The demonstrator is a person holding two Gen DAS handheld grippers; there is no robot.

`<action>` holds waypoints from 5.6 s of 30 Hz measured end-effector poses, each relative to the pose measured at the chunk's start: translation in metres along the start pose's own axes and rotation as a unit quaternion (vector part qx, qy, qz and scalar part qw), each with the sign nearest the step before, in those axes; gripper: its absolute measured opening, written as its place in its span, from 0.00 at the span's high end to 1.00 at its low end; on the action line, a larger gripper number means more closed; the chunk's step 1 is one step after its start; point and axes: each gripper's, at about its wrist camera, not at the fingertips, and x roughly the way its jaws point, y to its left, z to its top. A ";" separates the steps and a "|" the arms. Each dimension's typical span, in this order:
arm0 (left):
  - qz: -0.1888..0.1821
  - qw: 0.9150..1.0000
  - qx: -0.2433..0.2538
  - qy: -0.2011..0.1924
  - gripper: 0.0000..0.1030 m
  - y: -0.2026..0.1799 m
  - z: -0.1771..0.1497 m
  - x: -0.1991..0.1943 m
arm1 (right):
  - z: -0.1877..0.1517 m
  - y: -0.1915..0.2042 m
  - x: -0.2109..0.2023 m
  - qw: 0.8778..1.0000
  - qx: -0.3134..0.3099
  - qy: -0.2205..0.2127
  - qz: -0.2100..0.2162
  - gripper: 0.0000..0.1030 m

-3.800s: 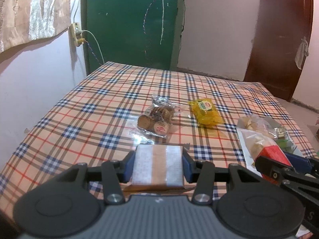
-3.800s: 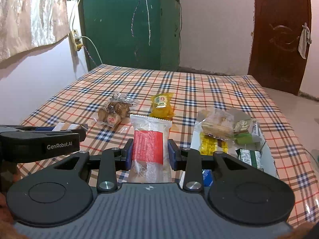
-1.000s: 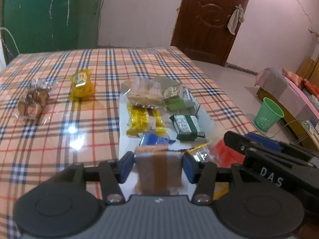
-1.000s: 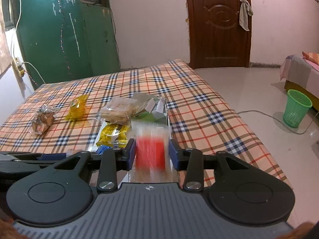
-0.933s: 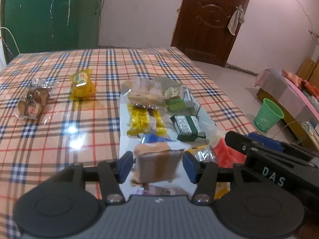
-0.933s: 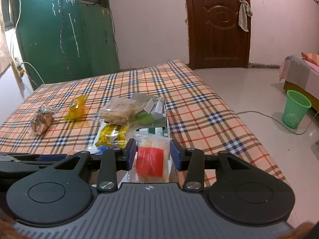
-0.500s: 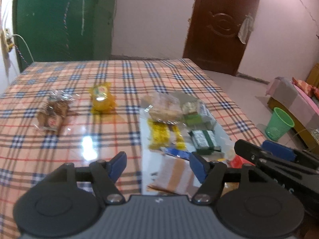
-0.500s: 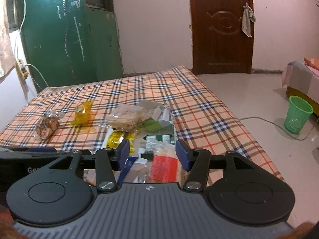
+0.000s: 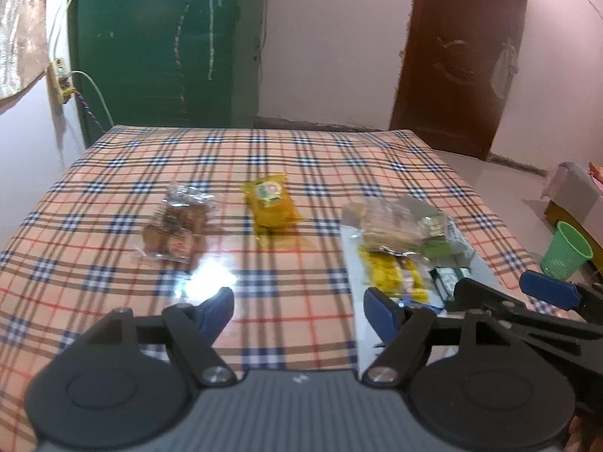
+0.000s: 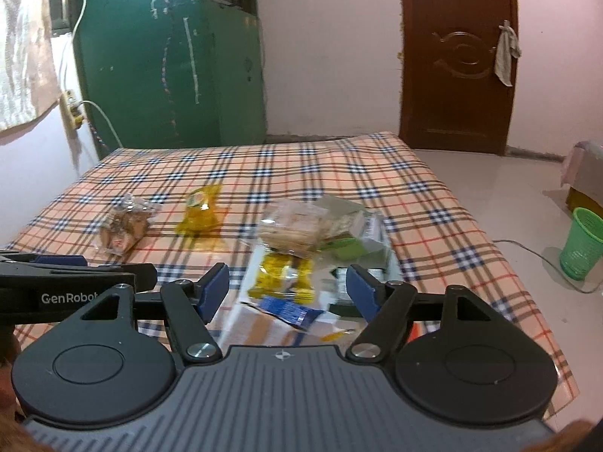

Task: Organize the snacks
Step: 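Move both grippers back toward the remaining snacks, then grasp the clear brown cookie bag with the left gripper while the right grasps the yellow bread pack, then carry the cookie bag and yellow bread pack to the white box with both grippers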

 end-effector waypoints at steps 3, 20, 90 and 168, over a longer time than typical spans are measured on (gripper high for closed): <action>0.010 1.000 -0.003 -0.002 0.27 0.010 0.001 0.000 | 0.003 0.011 0.008 1.000 -0.006 0.001 0.009 0.13; 0.053 0.998 -0.028 -0.012 0.27 0.059 0.003 0.002 | 0.014 0.065 0.058 0.998 -0.043 0.011 0.054 0.12; 0.124 0.991 -0.045 0.025 0.52 0.135 0.060 0.163 | 0.058 0.132 0.313 0.987 -0.070 0.122 0.075 0.59; -0.022 0.999 0.031 -0.026 0.52 -0.061 0.026 0.015 | 0.014 -0.076 -0.028 0.998 0.043 -0.002 -0.040 0.59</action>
